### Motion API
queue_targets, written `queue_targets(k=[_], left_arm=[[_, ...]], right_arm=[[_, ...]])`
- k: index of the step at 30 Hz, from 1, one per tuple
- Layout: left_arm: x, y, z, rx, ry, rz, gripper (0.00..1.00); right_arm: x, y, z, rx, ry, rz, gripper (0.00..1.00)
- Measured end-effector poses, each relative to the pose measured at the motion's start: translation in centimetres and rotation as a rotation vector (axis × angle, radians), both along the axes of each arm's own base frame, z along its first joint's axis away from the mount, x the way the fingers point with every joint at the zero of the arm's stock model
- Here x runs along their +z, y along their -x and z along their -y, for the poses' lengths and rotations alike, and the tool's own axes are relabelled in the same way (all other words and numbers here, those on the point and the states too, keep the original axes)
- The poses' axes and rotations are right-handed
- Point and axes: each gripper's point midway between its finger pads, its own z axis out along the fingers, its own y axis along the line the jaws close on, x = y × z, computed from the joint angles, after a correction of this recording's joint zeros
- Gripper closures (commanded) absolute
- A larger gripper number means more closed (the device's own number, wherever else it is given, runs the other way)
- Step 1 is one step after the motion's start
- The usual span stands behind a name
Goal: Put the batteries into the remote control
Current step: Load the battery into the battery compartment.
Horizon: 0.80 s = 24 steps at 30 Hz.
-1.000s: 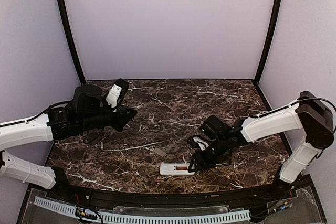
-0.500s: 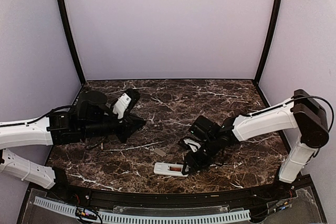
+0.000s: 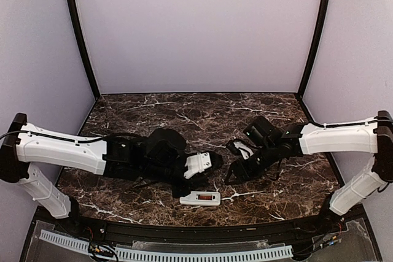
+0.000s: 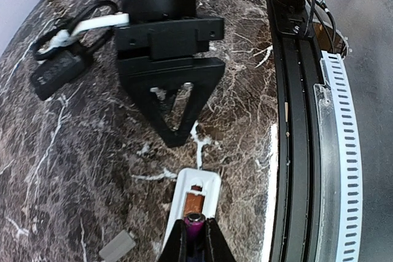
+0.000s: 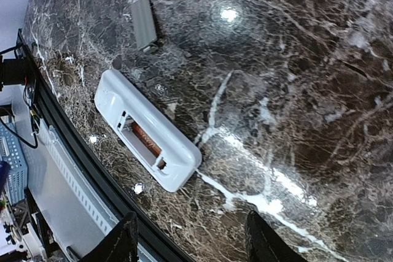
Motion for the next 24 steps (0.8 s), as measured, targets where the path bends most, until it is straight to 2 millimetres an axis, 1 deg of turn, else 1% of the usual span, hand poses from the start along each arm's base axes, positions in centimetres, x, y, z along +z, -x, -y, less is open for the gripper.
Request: queue_targets(k=[3,5,7,9,11,16,20,24], left_arm=[[-2.0,0.7,1.8,-0.049,-0.082,0.007,1.00],[-3.8,1.0,2.4,-0.072,-0.146,0.014,1.00],[-5.5,1.2,2.1,-0.083,-0.210,0.021,1.00],[-7.2,1.1,1.5,-0.086,-0.276,0.032,1.00],[-8.2,1.0,1.0,-0.087,-0.317,0.042,1.00],[-9.3,0.2,0.7,-0.080,-0.366,0.088,1.00],[-10.1,-0.8,1.0,-0.068,-0.401,0.133,1.00],[-10.9,-1.0,1.2,-0.071,-0.422,0.135,1.00]], right_arm=[[-0.1,0.1,1.3,-0.025,0.011,0.009,0.43],[-0.3,0.5,1.9,-0.028,0.017,0.007,0.42],[-0.6,0.8,2.3,-0.031,0.024,0.003,0.42],[-1.0,1.0,2.6,-0.035,0.032,-0.004,0.42],[-1.2,1.1,2.7,-0.035,0.034,-0.006,0.42],[-1.1,1.0,2.5,-0.035,0.026,-0.001,0.42],[-1.1,0.9,2.4,-0.034,0.021,0.003,0.42],[-1.3,0.9,2.4,-0.032,0.022,-0.001,0.42]])
